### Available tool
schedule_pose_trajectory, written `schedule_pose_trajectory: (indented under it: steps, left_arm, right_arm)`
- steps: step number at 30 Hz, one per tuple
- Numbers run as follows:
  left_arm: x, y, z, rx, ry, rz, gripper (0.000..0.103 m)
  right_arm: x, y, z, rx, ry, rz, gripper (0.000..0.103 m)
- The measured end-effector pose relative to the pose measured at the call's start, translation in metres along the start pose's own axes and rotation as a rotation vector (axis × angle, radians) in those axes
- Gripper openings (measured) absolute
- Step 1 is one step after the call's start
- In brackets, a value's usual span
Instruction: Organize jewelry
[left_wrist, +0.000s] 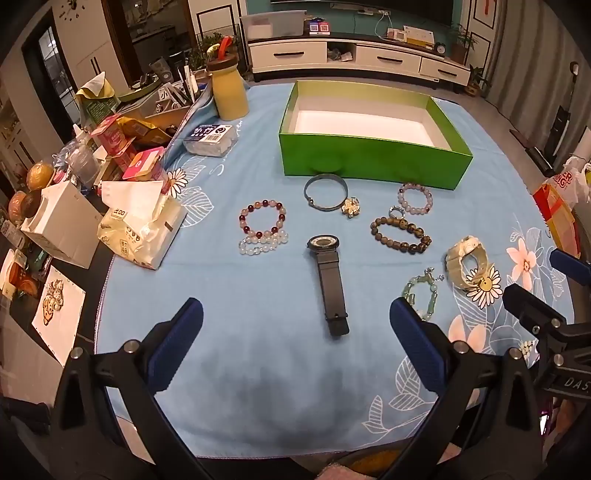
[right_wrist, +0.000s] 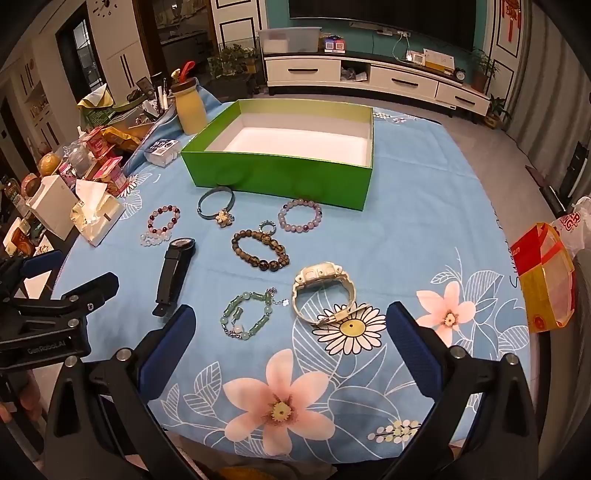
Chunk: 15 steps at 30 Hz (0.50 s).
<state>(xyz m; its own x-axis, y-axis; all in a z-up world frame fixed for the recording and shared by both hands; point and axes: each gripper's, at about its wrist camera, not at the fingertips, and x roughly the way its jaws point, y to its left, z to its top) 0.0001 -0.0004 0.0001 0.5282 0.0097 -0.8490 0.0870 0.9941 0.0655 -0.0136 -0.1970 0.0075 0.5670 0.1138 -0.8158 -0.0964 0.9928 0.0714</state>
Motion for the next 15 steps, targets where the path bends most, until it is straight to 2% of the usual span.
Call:
schedule_pose_trajectory:
  steps: [15]
  left_arm:
    - [-0.0029, 0.0009, -0.0042, -0.001, -0.002, 0.002, 0.101]
  right_arm:
    - [-0.0002, -0.0025, -0.0036, 0.004, 0.002, 0.006, 0.102]
